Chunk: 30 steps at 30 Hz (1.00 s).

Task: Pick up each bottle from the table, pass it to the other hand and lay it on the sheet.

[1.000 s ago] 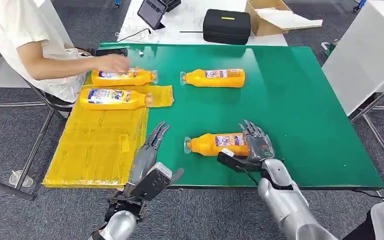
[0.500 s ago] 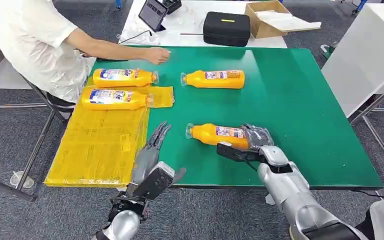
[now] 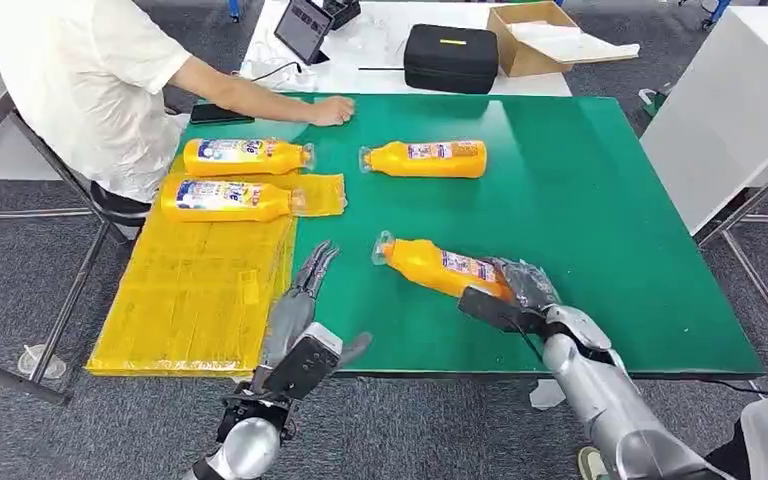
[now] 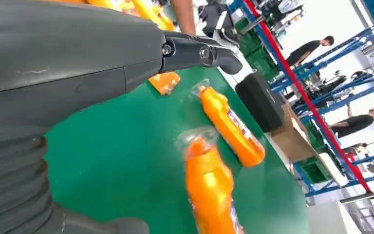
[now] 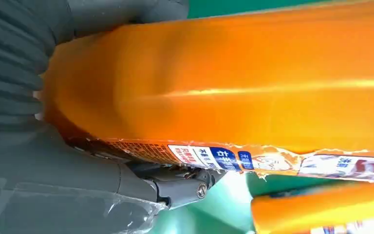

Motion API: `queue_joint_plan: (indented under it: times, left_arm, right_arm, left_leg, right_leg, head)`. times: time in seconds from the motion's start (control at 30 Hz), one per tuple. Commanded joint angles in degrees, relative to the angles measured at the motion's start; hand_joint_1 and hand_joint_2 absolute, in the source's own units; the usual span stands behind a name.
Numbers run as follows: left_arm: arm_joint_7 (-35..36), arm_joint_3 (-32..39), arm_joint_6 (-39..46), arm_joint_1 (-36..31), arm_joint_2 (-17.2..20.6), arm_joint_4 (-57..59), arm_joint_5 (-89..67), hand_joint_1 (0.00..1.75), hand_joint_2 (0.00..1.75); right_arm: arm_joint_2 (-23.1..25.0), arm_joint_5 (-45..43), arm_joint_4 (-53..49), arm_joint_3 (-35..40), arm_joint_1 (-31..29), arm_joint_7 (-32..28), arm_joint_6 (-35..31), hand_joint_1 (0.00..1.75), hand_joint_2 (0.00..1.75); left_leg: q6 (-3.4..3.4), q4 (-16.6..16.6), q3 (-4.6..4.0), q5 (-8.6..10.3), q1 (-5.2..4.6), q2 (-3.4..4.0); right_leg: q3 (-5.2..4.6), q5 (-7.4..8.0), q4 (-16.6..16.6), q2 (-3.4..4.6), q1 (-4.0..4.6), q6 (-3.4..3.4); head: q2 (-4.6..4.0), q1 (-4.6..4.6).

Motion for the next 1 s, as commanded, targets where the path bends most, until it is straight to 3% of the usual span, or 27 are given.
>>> queue_joint_plan:
  times: [0.03, 0.2, 0.37, 0.77, 1.0]
  left_arm:
    - [3.01, 5.73, -15.01, 4.10, -1.58, -1.05, 29.90, 0.00, 1.75]
    - [4.42, 4.88, -19.80, 4.91, -0.66, -0.38, 42.93, 0.00, 1.75]
    - [4.43, 3.86, -21.29, 3.80, -0.30, 0.66, 47.89, 0.00, 1.75]
    - [-2.83, 0.61, -16.90, 0.89, -0.37, -3.08, 41.58, 0.00, 1.75]
    - [-3.41, 1.31, -17.62, 1.48, -0.36, -4.08, 42.60, 0.00, 1.75]
  right_arm:
    - [5.22, -9.64, -17.31, -3.39, 12.96, -4.37, -3.73, 1.75, 1.75]
    - [8.38, -16.27, -22.02, -1.70, 14.80, -8.33, -4.71, 1.75, 1.75]
    - [8.28, -20.45, -23.53, 4.33, 14.60, -10.53, 0.99, 1.75, 1.75]
    - [8.96, -21.81, -16.55, 15.58, 9.34, -9.63, 6.31, 1.75, 1.75]
    - [7.61, -25.19, -18.66, 17.07, 9.18, -9.88, 11.28, 1.75, 1.75]
  left_leg:
    - [-0.01, -0.10, 0.16, -0.08, 0.07, 0.02]
    - [-0.03, -0.04, -0.15, -0.05, 0.03, 0.13]
    - [0.00, -0.01, -0.43, -0.03, 0.01, 0.12]
    - [0.02, 0.05, -0.51, -0.05, 0.01, 0.20]
    - [0.03, -0.02, -0.69, 0.06, -0.02, 0.07]
  right_leg:
    - [0.18, -0.08, -0.11, -0.09, 0.11, -0.18]
    - [-0.17, -0.04, 0.00, 0.08, 0.05, -0.10]
    - [-0.41, -0.09, 0.04, 0.04, 0.03, -0.11]
    - [-0.49, -0.11, 0.09, 0.09, 0.04, -0.17]
    - [-0.64, -0.05, 0.03, 0.02, -0.02, -0.06]
  head:
    - [0.00, 0.00]
    - [0.02, 0.00]
    - [0.00, -0.02]
    - [0.00, -0.02]
    - [0.00, -0.02]
